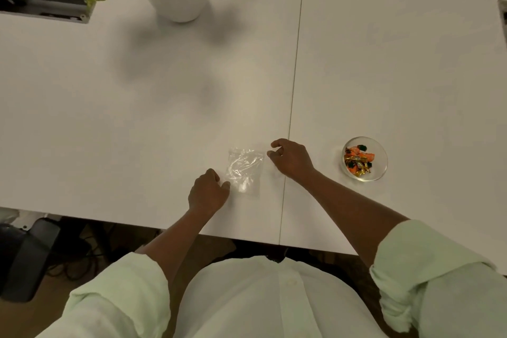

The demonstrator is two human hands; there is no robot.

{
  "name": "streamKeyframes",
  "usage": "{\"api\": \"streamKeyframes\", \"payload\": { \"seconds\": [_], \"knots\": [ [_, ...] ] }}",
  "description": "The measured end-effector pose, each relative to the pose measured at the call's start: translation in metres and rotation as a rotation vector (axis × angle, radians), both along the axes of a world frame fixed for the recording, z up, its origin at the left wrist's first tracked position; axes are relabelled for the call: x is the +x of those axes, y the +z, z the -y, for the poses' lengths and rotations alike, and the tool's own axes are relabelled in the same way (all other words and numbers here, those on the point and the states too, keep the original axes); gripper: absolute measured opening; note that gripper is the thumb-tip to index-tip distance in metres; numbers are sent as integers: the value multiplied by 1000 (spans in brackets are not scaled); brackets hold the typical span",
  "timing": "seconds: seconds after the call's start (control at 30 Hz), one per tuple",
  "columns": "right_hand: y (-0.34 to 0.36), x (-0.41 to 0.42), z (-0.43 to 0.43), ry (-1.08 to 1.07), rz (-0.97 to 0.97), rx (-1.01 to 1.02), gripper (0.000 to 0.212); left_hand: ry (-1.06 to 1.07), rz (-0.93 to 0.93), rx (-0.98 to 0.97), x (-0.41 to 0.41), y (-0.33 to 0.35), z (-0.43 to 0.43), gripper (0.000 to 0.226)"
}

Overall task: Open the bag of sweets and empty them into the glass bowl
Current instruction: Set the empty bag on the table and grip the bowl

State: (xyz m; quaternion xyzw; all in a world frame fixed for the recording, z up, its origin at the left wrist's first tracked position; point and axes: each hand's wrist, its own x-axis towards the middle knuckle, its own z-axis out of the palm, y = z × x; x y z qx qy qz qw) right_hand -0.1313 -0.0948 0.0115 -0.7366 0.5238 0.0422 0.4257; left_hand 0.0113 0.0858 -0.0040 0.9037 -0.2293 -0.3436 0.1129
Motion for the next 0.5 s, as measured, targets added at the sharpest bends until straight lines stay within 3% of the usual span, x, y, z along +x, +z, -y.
{"api": "streamKeyframes", "payload": {
  "seconds": [0.1, 0.23, 0.5],
  "knots": [
    [12, -19, 8, 9, 51, -69, 31, -19, 89, -26, -9, 5, 6, 38],
    [30, -60, 29, -79, 116, -142, 27, -77, 122, -138, -28, 9, 32, 33],
    [45, -182, 76, -416, 101, -257, 22, -277, -77, -347, -115, 21, 134, 27]
  ]
}}
